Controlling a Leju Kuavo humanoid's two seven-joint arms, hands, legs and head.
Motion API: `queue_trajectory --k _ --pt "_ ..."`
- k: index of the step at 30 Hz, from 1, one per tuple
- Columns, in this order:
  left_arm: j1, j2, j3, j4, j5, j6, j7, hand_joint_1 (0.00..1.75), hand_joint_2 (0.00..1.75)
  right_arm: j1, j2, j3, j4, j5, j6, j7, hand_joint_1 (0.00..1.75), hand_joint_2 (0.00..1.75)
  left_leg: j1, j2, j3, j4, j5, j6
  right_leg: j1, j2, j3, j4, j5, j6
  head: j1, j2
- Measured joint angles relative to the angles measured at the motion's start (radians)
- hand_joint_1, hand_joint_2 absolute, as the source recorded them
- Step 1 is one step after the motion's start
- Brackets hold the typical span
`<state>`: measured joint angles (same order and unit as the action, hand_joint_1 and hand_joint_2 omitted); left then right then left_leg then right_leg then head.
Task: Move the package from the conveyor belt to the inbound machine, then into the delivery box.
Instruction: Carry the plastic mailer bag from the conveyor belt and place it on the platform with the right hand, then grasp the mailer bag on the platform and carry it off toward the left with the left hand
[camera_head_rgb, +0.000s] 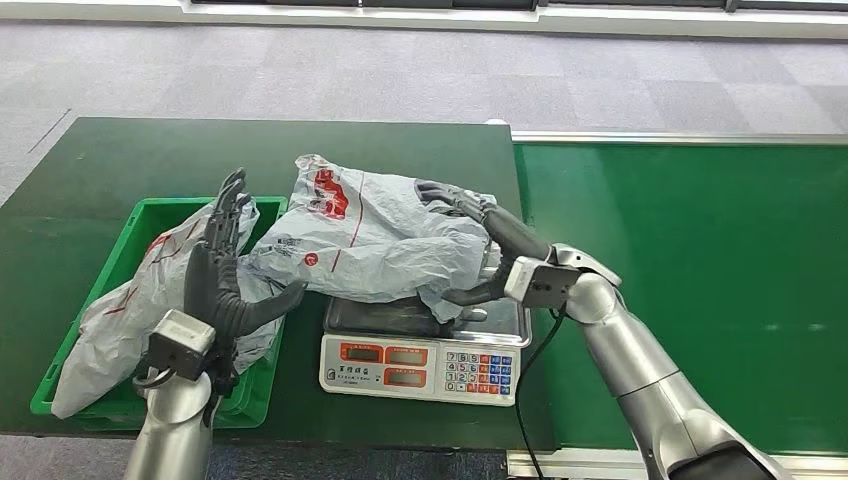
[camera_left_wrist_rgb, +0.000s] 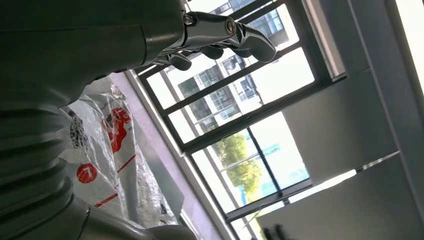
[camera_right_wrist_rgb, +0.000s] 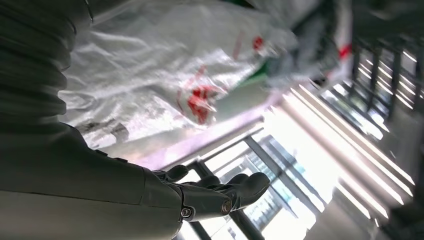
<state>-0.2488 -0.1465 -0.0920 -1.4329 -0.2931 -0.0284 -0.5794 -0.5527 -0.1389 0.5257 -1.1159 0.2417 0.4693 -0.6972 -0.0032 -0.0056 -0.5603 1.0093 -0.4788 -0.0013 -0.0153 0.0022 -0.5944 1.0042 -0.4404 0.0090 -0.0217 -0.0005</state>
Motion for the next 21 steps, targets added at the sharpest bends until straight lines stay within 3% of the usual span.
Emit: queue_trajectory --k 4,6,11,15,16,20,21 --pt "-0.069 0.0 -0.067 0.09 -0.049 0.027 0.027 0.0 1.75 0.043 0.014 -0.126 -0.046 -0.089 0.002 0.006 0.0 1.75 0.0 0.001 0.0 0.0 0.0 0.0 0.0 0.001 0.0 0.0 0.001 0.001 0.0 0.0" --pt "-0.101 0.0 -0.091 0.133 -0.088 0.048 0.061 0.0 1.75 0.074 0.024 -0.184 -0.078 -0.12 -0.068 0.005 0.0 1.75 0.0 0.001 0.0 0.001 0.0 0.0 -0.001 0.001 -0.001 0.0 0.001 0.001 0.0 0.0" --pt "-0.176 -0.002 -0.135 0.261 -0.199 0.106 0.149 0.0 1.75 0.165 0.077 -0.364 -0.224 -0.098 -0.417 -0.003 0.0 1.75 0.0 0.0 -0.001 0.001 0.0 0.0 0.0 0.0 -0.002 0.0 0.001 0.001 0.0 0.0" --pt "-0.265 -0.011 -0.182 0.418 -0.331 0.105 0.221 0.0 1.75 0.254 0.12 -0.462 -0.381 -0.077 -0.921 -0.005 0.0 1.75 -0.001 -0.001 -0.002 0.001 0.0 0.0 -0.001 -0.001 -0.002 0.0 0.0 0.001 0.0 0.0" --pt "-0.289 -0.016 -0.199 0.469 -0.359 0.105 0.23 0.0 1.75 0.283 0.128 -0.475 -0.421 -0.081 -1.0 -0.005 0.0 1.75 -0.001 -0.001 -0.002 0.001 0.0 0.0 -0.001 -0.001 -0.002 0.0 0.0 0.001 0.0 0.0" --pt "-0.364 -0.035 -0.256 0.633 -0.402 0.114 0.245 0.0 1.75 0.376 0.144 -0.497 -0.527 -0.088 -1.075 -0.005 0.0 1.75 -0.001 0.005 -0.002 0.0 -0.001 0.001 -0.001 0.004 -0.003 0.0 0.0 0.001 0.0 0.0" --pt "-0.375 -0.039 -0.263 0.658 -0.405 0.115 0.246 0.29 1.75 0.389 0.147 -0.5 -0.543 -0.089 -1.077 -0.005 0.0 1.75 -0.001 0.006 -0.002 0.0 -0.002 0.001 -0.001 0.005 -0.003 0.0 0.0 0.001 0.0 0.0"
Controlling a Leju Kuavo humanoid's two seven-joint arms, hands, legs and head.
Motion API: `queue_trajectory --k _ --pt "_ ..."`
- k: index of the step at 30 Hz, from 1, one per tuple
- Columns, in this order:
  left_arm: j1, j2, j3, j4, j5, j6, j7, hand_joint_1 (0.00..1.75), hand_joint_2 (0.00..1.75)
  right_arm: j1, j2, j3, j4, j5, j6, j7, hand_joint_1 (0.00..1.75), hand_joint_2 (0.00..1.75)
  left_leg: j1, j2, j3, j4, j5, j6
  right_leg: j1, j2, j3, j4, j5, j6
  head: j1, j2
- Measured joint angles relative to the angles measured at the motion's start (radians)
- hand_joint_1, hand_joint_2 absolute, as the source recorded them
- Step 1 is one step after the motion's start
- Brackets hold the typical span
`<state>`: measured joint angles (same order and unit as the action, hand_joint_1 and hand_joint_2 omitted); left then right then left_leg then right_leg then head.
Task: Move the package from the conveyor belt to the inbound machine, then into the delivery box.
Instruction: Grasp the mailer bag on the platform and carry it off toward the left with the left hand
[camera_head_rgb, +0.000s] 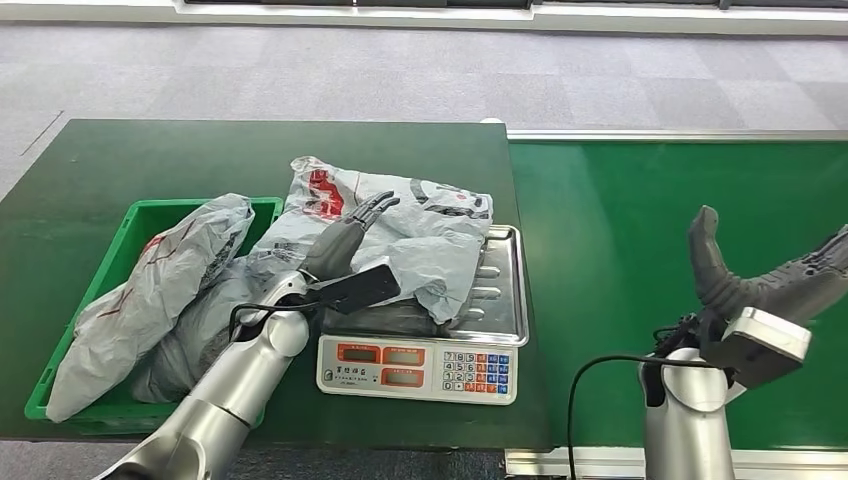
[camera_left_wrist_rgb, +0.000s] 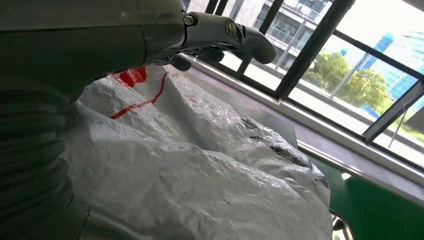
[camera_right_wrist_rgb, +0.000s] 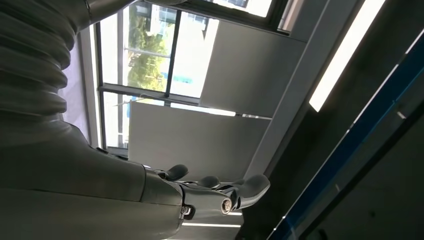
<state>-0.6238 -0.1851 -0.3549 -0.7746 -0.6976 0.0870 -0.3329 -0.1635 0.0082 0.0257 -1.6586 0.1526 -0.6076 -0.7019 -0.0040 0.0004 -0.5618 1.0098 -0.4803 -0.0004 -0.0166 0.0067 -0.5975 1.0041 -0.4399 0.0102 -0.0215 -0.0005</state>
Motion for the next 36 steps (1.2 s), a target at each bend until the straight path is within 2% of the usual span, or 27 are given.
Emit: queue_trajectory --k 3,4,9,11,24,28,31,34,36 --pt "-0.03 -0.01 -0.018 0.065 -0.028 0.003 0.023 1.6 1.75 0.028 0.004 -0.008 -0.031 -0.017 0.005 0.0 0.0 1.75 0.0 -0.001 0.0 0.0 0.0 0.0 0.0 0.0 0.0 0.0 0.0 0.0 0.0 0.0" --pt "-0.04 -0.015 -0.026 0.09 -0.045 0.003 0.04 1.75 1.75 0.035 0.005 -0.01 -0.035 -0.026 0.011 0.001 0.0 1.75 0.0 -0.001 0.0 0.0 0.001 0.0 0.0 0.0 0.0 0.0 0.0 0.0 0.0 0.0" --pt "-0.09 -0.06 -0.065 0.227 -0.138 0.004 0.167 1.75 1.75 0.049 0.01 -0.008 -0.037 -0.024 0.018 0.001 0.0 1.75 0.0 -0.001 0.0 0.0 0.001 0.0 0.0 -0.001 0.001 0.0 0.001 0.0 0.0 0.0" --pt "-0.101 -0.075 -0.075 0.267 -0.151 0.006 0.194 1.75 1.75 0.052 0.016 -0.005 -0.037 -0.021 0.021 0.001 0.0 1.75 0.0 -0.001 0.0 0.0 0.001 0.0 0.0 -0.001 0.001 0.0 0.001 0.0 0.0 0.0" --pt "-0.111 -0.095 -0.077 0.355 -0.139 0.041 0.178 1.75 1.75 0.089 0.054 -0.032 -0.023 -0.024 0.134 0.001 0.0 1.75 0.0 -0.001 0.0 0.0 0.001 0.0 0.0 -0.001 0.001 0.0 0.0 0.001 0.0 0.0" --pt "-0.107 -0.095 -0.071 0.358 -0.108 0.079 0.13 1.75 1.75 0.11 0.068 -0.047 -0.023 -0.013 0.152 0.001 0.0 1.75 0.0 -0.002 0.0 0.0 0.001 0.0 0.0 -0.001 0.001 0.0 0.0 0.0 0.0 0.0" --pt "-0.091 -0.094 -0.035 0.317 0.023 0.1 0.017 1.75 1.75 0.131 0.072 -0.062 -0.023 -0.009 0.155 0.001 0.0 1.75 0.0 -0.002 0.0 0.0 0.001 0.0 0.0 -0.001 0.001 0.0 0.0 0.0 0.0 0.0" --pt "-0.044 -0.082 0.021 0.154 0.178 0.116 -0.078 1.75 1.75 0.162 0.072 -0.077 -0.027 -0.009 0.144 0.001 0.0 1.75 0.0 -0.001 -0.001 0.0 0.0 0.0 0.0 -0.001 0.0 0.0 0.0 0.0 0.0 0.0" --pt "0.0 -0.067 0.049 -0.006 0.251 0.13 -0.09 1.75 1.75 0.187 0.072 -0.085 -0.035 -0.007 0.135 0.001 0.0 1.75 0.0 -0.001 -0.001 0.0 0.0 0.0 0.0 0.0 0.0 0.0 0.0 0.0 0.0 0.0"
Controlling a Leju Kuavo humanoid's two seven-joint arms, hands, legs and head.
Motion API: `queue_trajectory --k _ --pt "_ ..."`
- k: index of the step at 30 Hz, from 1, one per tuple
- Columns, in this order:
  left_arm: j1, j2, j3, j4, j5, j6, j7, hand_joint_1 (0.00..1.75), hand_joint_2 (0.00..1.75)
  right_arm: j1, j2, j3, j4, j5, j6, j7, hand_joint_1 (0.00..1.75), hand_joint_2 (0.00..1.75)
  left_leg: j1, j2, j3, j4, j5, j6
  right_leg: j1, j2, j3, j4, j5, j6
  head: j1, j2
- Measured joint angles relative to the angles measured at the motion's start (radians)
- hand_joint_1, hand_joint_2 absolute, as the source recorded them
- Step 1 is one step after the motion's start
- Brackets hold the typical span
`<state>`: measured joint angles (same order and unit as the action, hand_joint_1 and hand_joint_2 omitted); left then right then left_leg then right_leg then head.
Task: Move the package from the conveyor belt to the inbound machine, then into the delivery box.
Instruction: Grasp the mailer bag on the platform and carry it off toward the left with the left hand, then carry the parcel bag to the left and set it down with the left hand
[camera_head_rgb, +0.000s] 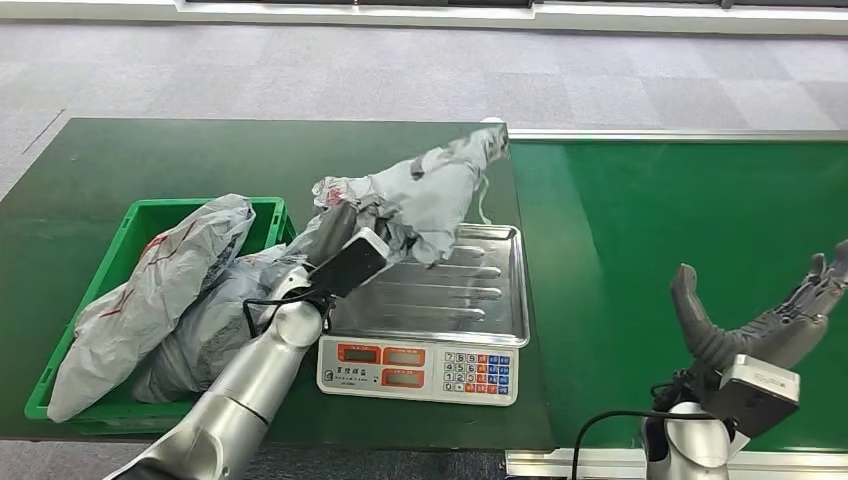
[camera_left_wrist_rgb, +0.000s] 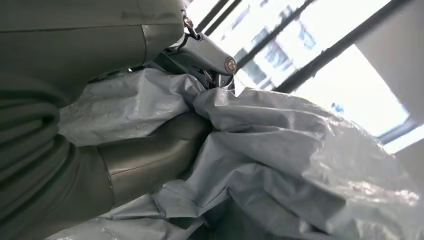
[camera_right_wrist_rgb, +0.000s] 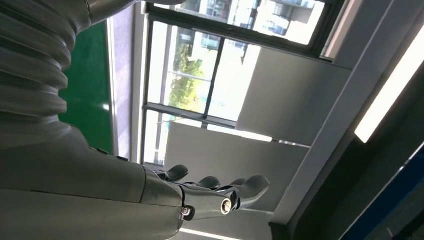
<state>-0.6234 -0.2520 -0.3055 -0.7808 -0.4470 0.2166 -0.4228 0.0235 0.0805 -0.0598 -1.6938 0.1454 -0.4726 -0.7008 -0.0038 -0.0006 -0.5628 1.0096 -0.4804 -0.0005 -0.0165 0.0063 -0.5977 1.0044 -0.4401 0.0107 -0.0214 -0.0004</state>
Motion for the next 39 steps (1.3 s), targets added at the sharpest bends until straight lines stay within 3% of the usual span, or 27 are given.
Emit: queue_trajectory --k 4,8,12,14,16,21,25,31,39 --pt "0.063 0.025 0.025 -0.224 0.036 0.002 0.018 1.75 1.75 0.023 0.0 -0.01 -0.011 0.002 -0.005 0.0 0.0 1.75 0.0 -0.001 0.0 0.0 0.0 0.0 0.0 0.0 0.0 0.0 -0.001 0.0 0.0 0.0" --pt "0.098 0.038 0.03 -0.326 0.04 0.034 -0.008 1.75 1.75 0.03 0.0 -0.011 -0.014 0.006 -0.009 0.0 0.0 1.75 0.0 -0.001 -0.001 0.0 0.0 0.0 0.0 -0.001 0.0 0.0 -0.001 0.0 0.0 0.0" --pt "0.181 0.059 0.039 -0.494 -0.029 0.312 -0.123 1.75 1.75 0.064 0.002 -0.015 -0.036 0.004 -0.033 0.0 0.0 1.75 0.0 0.0 0.0 0.0 -0.001 0.0 0.0 0.0 0.0 0.0 -0.001 0.0 0.0 0.0" --pt "0.243 0.082 0.05 -0.616 -0.108 0.424 -0.103 1.75 1.75 0.093 0.002 -0.024 -0.056 0.0 -0.045 0.0 0.0 1.75 0.0 0.0 0.0 -0.001 -0.001 0.0 0.0 0.0 0.0 0.0 -0.003 0.0 0.0 0.0" --pt "0.305 0.104 0.079 -0.716 -0.165 0.467 -0.059 1.75 1.75 0.12 0.003 -0.035 -0.076 -0.001 -0.05 0.0 0.0 1.75 0.0 0.0 0.0 -0.001 -0.003 0.0 0.0 0.0 0.0 0.0 -0.005 0.0 0.0 0.0" --pt "0.435 0.144 0.207 -0.813 -0.148 0.393 0.075 1.75 1.75 0.166 0.013 -0.072 -0.111 0.018 -0.036 0.0 0.0 1.75 0.0 0.0 0.001 -0.002 -0.004 0.0 0.0 0.0 0.001 0.0 -0.007 -0.001 0.0 0.0" --pt "0.492 0.156 0.314 -0.791 -0.142 0.317 0.102 1.75 1.75 0.185 0.025 -0.106 -0.129 0.031 -0.009 0.0 0.0 1.75 0.0 0.001 0.002 -0.002 -0.004 0.0 0.0 0.0 0.001 0.0 -0.007 -0.001 0.0 0.0" --pt "0.533 0.157 0.442 -0.703 -0.23 0.254 0.171 1.75 1.75 0.192 0.053 -0.143 -0.135 0.044 0.033 0.0 0.0 1.75 0.0 0.001 0.003 -0.002 -0.004 0.0 0.0 0.001 0.002 0.0 -0.007 -0.001 0.0 0.0" --pt "0.542 0.157 0.496 -0.649 -0.251 0.246 0.188 1.75 1.75 0.192 0.071 -0.155 -0.135 0.05 0.037 0.0 0.0 1.75 0.0 0.001 0.003 -0.002 -0.004 0.0 0.0 0.0 0.002 0.0 -0.007 -0.001 0.0 0.0"
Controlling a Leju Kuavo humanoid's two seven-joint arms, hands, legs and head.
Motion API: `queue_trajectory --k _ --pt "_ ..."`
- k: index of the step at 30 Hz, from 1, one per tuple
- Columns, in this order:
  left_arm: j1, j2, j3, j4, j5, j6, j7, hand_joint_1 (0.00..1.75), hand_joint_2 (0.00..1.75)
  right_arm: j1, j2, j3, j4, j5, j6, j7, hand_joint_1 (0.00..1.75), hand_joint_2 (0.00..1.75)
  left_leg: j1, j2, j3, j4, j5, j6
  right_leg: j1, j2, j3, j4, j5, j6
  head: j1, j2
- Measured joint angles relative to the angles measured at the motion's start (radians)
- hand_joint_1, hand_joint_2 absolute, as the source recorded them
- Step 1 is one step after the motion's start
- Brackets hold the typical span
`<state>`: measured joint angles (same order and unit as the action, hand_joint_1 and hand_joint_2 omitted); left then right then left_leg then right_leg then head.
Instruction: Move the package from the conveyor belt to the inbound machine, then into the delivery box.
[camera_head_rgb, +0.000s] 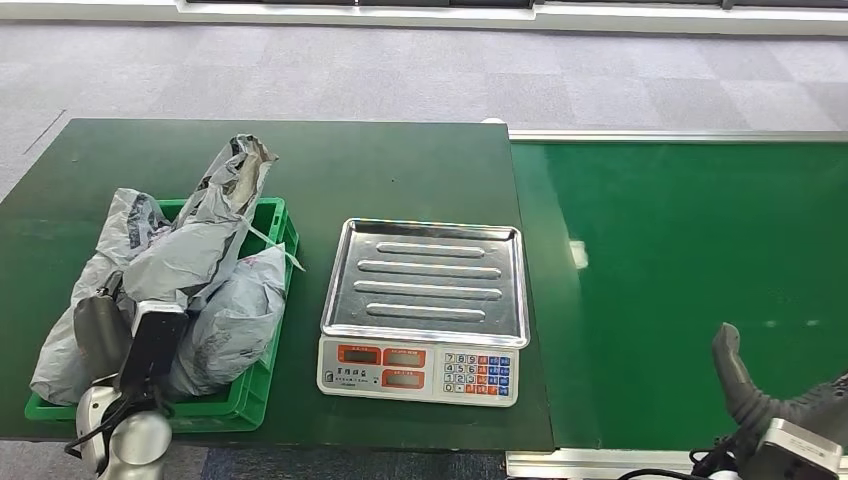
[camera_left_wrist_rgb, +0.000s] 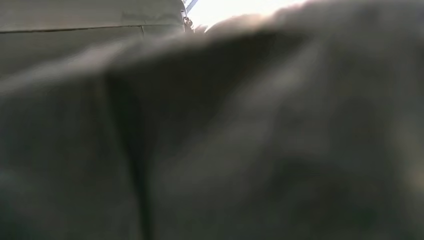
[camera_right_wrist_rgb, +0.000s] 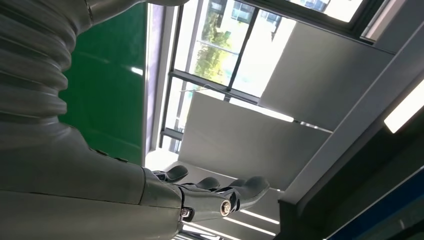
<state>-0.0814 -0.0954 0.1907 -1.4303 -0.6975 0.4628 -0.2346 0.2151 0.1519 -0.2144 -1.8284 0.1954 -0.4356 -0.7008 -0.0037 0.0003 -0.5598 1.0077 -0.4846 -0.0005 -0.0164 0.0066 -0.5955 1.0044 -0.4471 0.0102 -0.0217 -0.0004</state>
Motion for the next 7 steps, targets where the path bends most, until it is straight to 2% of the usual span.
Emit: queue_trajectory --k 7 --pt "-0.001 0.0 0.02 0.053 -0.083 -0.041 0.078 1.75 1.75 -0.008 0.005 -0.004 0.001 0.006 0.011 0.006 0.0 1.75 0.0 0.0 0.001 0.0 0.0 0.0 0.0 0.0 0.001 0.0 0.0 0.0 0.0 0.0"
